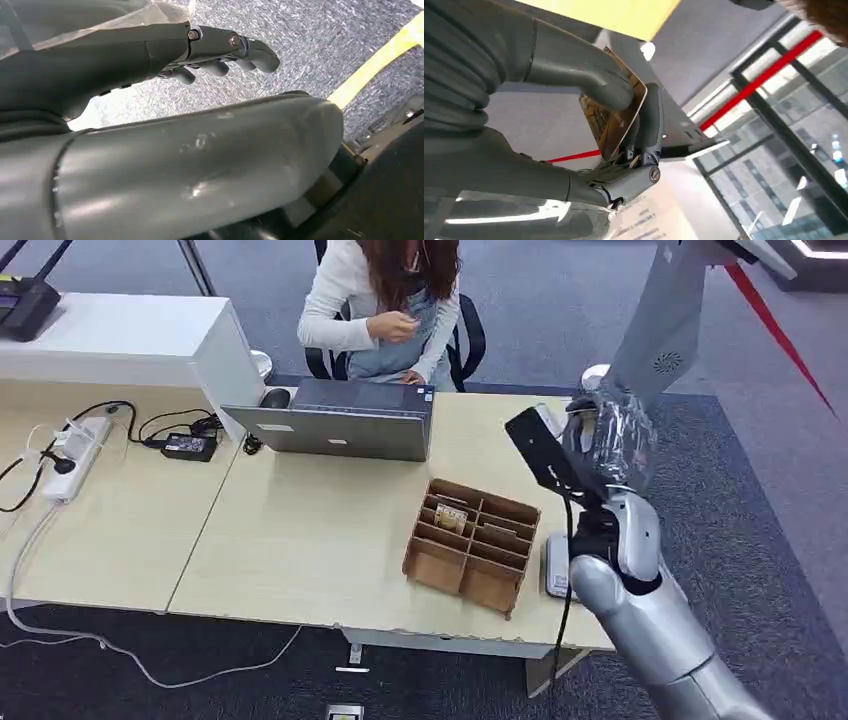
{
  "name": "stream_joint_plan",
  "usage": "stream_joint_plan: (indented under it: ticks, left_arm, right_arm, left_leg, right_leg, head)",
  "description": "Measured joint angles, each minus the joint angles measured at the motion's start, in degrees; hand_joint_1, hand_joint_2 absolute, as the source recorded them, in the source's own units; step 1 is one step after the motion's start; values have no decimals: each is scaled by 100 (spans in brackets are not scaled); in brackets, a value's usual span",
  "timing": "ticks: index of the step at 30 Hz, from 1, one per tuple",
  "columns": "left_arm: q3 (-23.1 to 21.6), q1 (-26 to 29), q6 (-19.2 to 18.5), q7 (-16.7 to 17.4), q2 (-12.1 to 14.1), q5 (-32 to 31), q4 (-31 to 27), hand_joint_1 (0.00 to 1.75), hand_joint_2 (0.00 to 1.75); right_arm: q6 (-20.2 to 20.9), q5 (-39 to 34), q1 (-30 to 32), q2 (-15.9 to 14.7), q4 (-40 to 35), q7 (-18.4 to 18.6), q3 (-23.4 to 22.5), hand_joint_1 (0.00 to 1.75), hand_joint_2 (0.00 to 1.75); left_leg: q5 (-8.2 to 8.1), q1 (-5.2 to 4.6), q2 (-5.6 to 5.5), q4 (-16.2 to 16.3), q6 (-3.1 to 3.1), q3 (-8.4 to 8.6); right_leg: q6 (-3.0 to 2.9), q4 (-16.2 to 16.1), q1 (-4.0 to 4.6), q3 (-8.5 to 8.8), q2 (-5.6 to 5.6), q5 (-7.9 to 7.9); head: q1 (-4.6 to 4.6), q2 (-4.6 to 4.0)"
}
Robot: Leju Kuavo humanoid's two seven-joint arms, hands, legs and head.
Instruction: Pass the card to the sensor for recognition and then transmit it.
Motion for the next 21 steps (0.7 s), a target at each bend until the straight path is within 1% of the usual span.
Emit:
stream_joint_plan:
  ticks: [6, 11, 16, 21]
  left_arm:
    - [13, 0, -55, -2, 31, 48, 0, 0, 0]
    - [22, 1, -94, 50, 42, 116, 0, 0, 0]
    - [26, 1, -103, 61, 70, 146, 0, 0, 0]
    - [48, 2, -127, 63, 83, 166, 0, 0, 0]
  right_arm:
    - [267, 435, 355, -127, 31, 420, -46, 175, 175]
    - [389, 450, 776, -291, 63, 691, -153, 175, 175]
    - [367, 440, 1091, -402, 109, 744, -321, 175, 175]
    - [341, 345, 1314, -409, 184, 741, -437, 175, 175]
  left_leg:
    - [0, 0, -1, 0, 0, 0]
    - [-1, 0, -2, 0, 1, -3]
    - [-1, 0, -1, 0, 1, -4]
    - [-1, 1, -1, -1, 1, -3]
  right_leg:
    - [0, 0, 0, -1, 0, 0]
    - [1, -1, 0, -2, 0, -1]
    - [1, -1, -1, -2, 0, -1]
    - [1, -1, 0, -2, 0, -1]
  head:
    - [0, 0]
    - [0, 0]
    - [2, 0]
    - [0, 0]
